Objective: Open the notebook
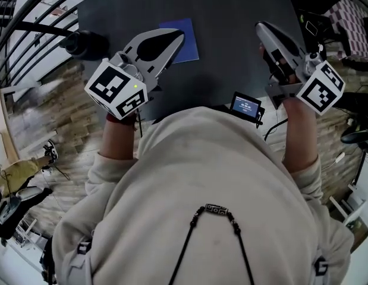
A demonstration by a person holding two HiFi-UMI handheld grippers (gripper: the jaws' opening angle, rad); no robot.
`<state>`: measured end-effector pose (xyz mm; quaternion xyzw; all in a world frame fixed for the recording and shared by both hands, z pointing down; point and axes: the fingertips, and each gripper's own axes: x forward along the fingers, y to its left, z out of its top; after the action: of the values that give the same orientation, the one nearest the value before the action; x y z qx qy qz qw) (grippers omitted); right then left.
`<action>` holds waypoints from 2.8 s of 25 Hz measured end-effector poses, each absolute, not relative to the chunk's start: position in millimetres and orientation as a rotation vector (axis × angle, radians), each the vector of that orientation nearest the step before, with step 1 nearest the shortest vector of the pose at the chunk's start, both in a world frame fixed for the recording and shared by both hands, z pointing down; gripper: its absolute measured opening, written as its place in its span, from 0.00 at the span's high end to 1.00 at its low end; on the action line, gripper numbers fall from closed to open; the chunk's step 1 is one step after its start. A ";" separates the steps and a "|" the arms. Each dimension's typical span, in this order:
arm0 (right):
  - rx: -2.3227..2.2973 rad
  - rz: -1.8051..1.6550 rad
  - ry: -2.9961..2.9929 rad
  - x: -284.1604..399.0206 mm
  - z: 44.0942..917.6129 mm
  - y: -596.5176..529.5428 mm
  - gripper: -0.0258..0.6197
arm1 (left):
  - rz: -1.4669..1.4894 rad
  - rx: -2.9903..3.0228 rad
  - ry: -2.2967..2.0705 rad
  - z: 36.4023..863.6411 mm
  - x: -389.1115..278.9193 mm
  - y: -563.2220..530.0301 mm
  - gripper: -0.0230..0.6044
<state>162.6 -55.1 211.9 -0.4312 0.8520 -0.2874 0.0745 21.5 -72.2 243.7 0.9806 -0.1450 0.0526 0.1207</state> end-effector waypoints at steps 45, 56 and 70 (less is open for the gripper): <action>-1.117 -1.161 2.692 127.7 336.0 -132.4 0.94 | 0.290 2.556 -0.711 333.3 -24.2 -79.8 0.95; -1.124 -1.290 2.693 122.3 388.4 -136.8 0.93 | 0.421 2.499 -0.723 395.9 -17.7 -100.3 0.95; -1.275 -1.532 2.578 134.2 475.1 -152.9 0.93 | 0.613 2.349 -0.687 487.4 -8.7 -114.9 0.95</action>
<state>134.2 -152.9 475.1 -0.3905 0.7898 -0.4693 -0.0585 -8.7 -114.9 487.4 0.8869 -0.2594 0.2316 0.3042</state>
